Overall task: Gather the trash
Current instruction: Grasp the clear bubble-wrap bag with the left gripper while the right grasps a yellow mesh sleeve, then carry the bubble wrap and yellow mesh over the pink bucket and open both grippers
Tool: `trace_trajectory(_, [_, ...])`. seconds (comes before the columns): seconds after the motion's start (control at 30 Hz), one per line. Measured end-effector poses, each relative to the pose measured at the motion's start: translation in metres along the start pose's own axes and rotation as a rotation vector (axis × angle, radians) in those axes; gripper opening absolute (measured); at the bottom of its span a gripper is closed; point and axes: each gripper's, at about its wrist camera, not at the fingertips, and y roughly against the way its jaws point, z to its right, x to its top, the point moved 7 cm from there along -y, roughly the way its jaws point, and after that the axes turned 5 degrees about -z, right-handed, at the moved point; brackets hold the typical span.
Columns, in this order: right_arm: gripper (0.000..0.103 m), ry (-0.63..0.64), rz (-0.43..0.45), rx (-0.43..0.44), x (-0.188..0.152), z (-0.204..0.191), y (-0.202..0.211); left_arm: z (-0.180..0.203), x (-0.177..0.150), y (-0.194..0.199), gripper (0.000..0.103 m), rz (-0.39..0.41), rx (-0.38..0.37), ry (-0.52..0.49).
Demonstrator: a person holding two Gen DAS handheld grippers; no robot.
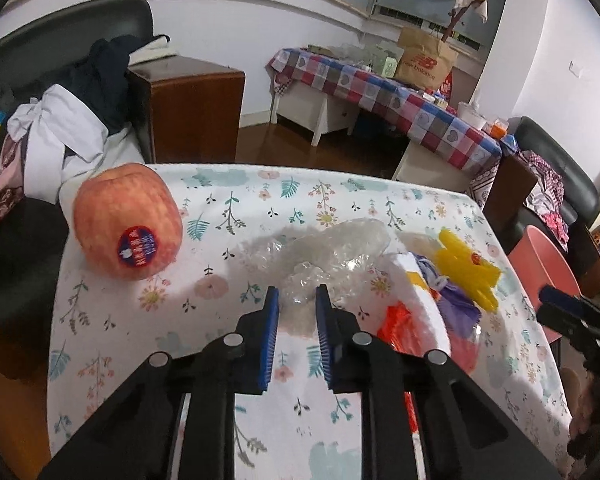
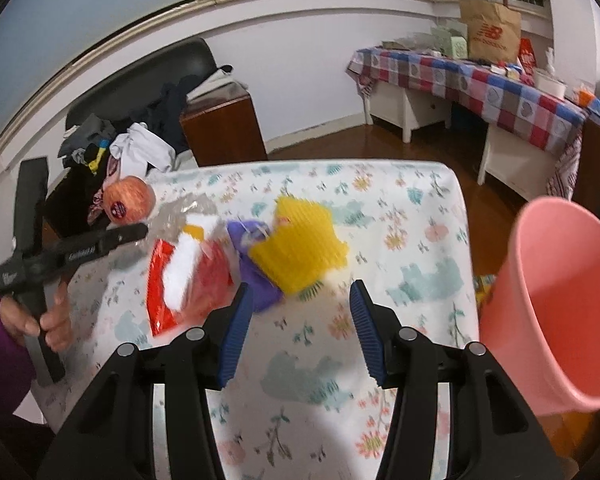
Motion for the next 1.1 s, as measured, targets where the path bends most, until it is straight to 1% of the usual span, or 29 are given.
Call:
trace_trajectory(0.13, [0.051, 0.002, 0.001, 0.021, 0.013, -0.004, -0.010, 0.000, -0.001, 0.017, 0.017, 0.039, 0.003, 0.011])
trace_trajectory(0.27, [0.051, -0.001, -0.003, 0.047, 0.024, -0.011, -0.024, -0.001, 0.002, 0.033, 0.017, 0.064, -0.019, 0.040])
trace_trajectory(0.43, [0.051, -0.010, -0.015, 0.007, 0.032, -0.007, -0.046, 0.006, 0.003, 0.044, 0.017, 0.083, -0.046, 0.045])
trace_trajectory(0.53, [0.050, -0.039, -0.056, -0.003, 0.031, 0.003, -0.061, 0.010, 0.003, 0.046, 0.017, 0.085, -0.057, 0.041])
trace_trajectory(0.57, [0.046, -0.051, -0.074, 0.012, 0.029, 0.005, -0.064, 0.012, 0.002, 0.046, 0.017, 0.081, -0.061, 0.040])
trace_trajectory(0.6, [0.030, -0.056, -0.083, 0.018, 0.027, 0.006, -0.066, 0.013, 0.001, 0.046, 0.017, 0.079, -0.063, 0.040])
trace_trajectory(0.63, [0.018, -0.060, -0.087, 0.013, 0.025, 0.007, -0.066, 0.013, 0.001, 0.046, 0.017, 0.077, -0.066, 0.040])
trace_trajectory(0.7, [0.012, -0.074, -0.083, 0.018, 0.022, 0.010, -0.064, 0.015, 0.001, 0.046, 0.017, 0.073, -0.070, 0.040])
trace_trajectory(0.93, [0.011, -0.115, -0.012, 0.036, 0.022, 0.019, -0.031, 0.023, 0.005, 0.049, 0.017, 0.079, -0.089, 0.037])
trace_trajectory(1.1, [0.011, -0.137, 0.042, 0.047, 0.019, 0.024, -0.002, 0.038, 0.009, 0.055, 0.017, 0.094, -0.114, 0.022])
